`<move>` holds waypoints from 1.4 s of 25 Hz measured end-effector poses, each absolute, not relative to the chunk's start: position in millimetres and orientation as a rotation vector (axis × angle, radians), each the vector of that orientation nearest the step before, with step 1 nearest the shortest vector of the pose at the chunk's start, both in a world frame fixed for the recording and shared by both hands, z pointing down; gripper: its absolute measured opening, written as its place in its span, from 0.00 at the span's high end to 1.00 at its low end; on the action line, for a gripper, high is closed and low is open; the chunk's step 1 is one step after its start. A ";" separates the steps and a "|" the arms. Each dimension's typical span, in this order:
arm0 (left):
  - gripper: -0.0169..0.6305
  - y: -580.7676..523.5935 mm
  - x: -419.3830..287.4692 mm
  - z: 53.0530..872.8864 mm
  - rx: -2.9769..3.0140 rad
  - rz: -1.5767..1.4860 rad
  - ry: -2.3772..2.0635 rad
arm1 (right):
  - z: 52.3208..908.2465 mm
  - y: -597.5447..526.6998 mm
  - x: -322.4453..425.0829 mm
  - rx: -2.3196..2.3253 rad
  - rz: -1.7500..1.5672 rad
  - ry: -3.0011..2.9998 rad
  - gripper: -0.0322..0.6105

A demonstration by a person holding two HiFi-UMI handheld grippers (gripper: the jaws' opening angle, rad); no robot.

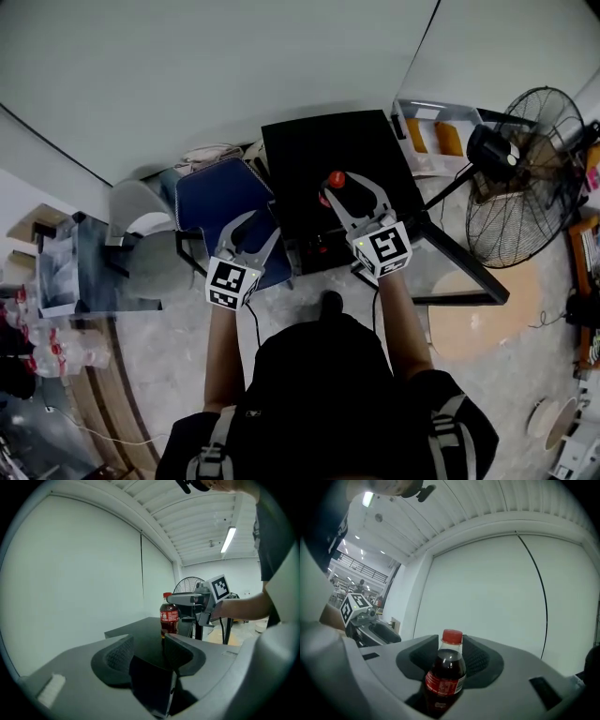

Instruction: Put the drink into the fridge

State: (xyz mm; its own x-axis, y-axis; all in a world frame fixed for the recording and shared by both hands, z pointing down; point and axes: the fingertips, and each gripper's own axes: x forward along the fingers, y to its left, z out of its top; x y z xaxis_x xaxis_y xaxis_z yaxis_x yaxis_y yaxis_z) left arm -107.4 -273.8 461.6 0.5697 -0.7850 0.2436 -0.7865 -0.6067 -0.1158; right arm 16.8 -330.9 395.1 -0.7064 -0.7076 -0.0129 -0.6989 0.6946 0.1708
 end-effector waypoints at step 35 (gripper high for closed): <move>0.66 -222.7 -106.0 462.6 2.907 0.436 -1.172 | 395.5 -250.2 29.9 1.319 -0.115 -2.823 0.74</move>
